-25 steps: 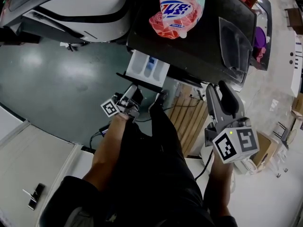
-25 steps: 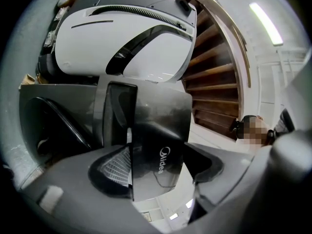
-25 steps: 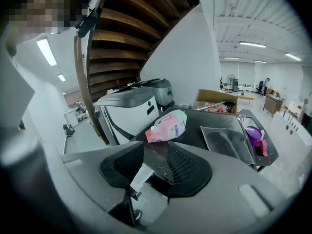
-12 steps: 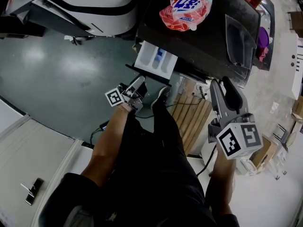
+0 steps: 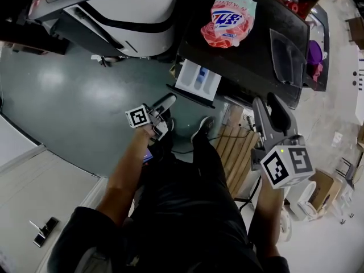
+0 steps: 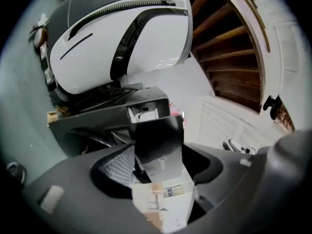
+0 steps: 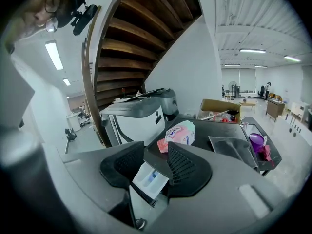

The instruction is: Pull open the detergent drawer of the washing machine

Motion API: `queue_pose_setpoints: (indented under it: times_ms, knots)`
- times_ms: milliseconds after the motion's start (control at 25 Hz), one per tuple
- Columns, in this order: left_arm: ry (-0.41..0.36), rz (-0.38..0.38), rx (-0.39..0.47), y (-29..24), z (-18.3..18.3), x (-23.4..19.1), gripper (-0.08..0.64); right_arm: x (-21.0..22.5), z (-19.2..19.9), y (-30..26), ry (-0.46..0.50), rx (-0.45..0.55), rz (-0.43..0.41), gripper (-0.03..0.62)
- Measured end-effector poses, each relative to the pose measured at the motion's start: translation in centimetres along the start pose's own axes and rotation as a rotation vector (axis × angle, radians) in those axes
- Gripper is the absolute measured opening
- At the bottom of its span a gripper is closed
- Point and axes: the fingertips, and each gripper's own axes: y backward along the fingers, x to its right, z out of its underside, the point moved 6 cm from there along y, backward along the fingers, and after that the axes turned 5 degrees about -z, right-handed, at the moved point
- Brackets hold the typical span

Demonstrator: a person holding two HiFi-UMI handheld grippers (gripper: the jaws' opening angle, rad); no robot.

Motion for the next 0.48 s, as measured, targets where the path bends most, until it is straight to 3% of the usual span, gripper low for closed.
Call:
queue_pose_setpoints:
  times_ms: [200, 320, 480]
  knots:
    - [-0.164, -0.091, -0.114, 2.1, -3.2, 1.3, 0.347, -1.0, -0.9, 0.4, -0.009, 0.063, 0.002, 0.152]
    - [-0.278, -0.131, -0.124, 3.5, -5.6, 2.6, 0.347, -1.6, -1.7, 1.0, -0.011, 0.095, 0.01, 0.152]
    - [-0.41, -0.125, -0.13, 4.4, -8.4, 6.1, 0.347, -2.1, -2.5, 1.9, -0.013, 0.13, 0.029, 0.152]
